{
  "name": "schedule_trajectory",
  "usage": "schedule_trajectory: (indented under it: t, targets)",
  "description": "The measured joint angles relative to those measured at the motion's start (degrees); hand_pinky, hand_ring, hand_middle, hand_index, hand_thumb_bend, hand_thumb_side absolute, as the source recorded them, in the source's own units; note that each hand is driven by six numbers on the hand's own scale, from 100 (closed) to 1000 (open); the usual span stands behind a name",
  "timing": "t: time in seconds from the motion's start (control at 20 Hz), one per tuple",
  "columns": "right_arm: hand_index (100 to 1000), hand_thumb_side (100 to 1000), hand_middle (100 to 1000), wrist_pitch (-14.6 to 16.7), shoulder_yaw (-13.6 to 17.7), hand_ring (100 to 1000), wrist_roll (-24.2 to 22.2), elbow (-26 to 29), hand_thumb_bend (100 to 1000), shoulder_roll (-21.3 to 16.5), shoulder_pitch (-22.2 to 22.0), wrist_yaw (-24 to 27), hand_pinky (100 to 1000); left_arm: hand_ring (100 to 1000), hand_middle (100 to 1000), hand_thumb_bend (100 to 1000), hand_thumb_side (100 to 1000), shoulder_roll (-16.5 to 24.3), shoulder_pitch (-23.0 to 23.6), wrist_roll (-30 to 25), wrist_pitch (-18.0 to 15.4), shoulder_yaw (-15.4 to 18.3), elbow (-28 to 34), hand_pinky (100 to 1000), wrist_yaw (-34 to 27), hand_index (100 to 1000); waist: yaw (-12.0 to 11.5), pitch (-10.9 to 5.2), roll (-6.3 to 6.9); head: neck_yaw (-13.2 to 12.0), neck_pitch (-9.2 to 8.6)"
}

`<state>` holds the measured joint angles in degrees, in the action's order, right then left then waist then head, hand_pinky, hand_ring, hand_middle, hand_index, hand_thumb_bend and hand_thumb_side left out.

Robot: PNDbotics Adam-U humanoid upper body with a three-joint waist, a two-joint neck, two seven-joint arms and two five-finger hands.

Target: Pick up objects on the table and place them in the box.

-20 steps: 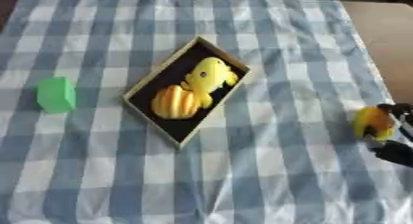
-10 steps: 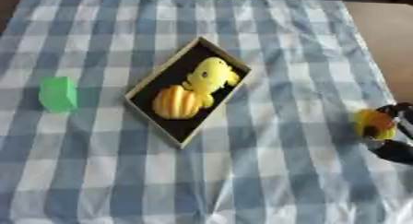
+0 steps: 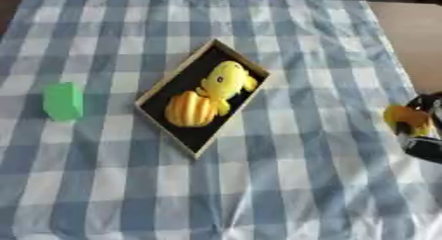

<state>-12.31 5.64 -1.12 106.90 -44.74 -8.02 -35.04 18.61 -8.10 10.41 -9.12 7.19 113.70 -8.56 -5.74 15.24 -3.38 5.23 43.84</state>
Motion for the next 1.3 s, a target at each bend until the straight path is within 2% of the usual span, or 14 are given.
schedule_trajectory:
  t: [0.2, 0.35, 0.6, 0.75, 0.95, 1.15, 1.3]
  targets:
    - [631, 100, 429, 0.8, -0.1, 834, 0.2, 4.8, 100, -1.4, 1.1, 1.9, 895, 854, 716, 100, 721, 0.0, 0.0, 0.0, 0.0, 0.0, 0.0, 700, 0.0, 813, 0.0, 0.00, -0.02, 0.0, 0.00]
    - [632, 100, 428, 2.5, -1.3, 832, 0.8, 6.1, 100, -3.3, 3.5, 3.7, 895, 854, 717, 100, 720, 0.0, 0.0, -0.1, 0.1, 0.0, 0.0, 700, 0.0, 813, -0.4, -0.01, -0.02, 0.1, 0.00]
    - [643, 100, 440, 6.4, -6.1, 831, 2.0, 6.5, 100, -7.7, 9.6, 7.6, 896, 854, 717, 100, 719, 0.0, -0.5, -0.7, 0.2, -0.7, 0.0, 701, -0.4, 813, -2.5, -0.06, -0.02, 1.5, 0.01]
    - [652, 100, 451, 8.8, -9.2, 830, 1.8, 6.7, 100, -9.0, 13.3, 9.1, 897, 854, 716, 100, 719, 0.0, -0.6, -1.2, 0.2, -1.2, 0.0, 701, -0.7, 813, -3.8, -0.06, -0.02, 2.6, 0.01]
    - [659, 100, 459, 11.8, -12.4, 833, 0.0, 6.7, 100, -8.7, 18.1, 9.3, 896, 854, 716, 100, 719, -0.3, -1.0, -1.8, 0.4, -1.8, 0.0, 701, -1.2, 813, -5.0, -0.11, -0.03, 3.6, 0.01]
    - [666, 100, 469, 14.4, -14.8, 832, -2.6, 6.7, 100, -6.6, 22.7, 8.6, 898, 854, 716, 100, 720, -0.5, -1.1, -2.2, 0.5, -2.0, 0.0, 700, -1.5, 813, -5.4, -0.12, -0.03, 4.0, 0.01]
    - [668, 100, 473, 14.4, -16.9, 832, -4.9, 6.7, 100, -4.6, 26.6, 7.3, 899, 854, 715, 100, 719, -0.5, -1.2, -2.3, 0.6, -2.1, 0.0, 701, -1.5, 813, -5.7, -0.12, -0.06, 4.1, 0.01]
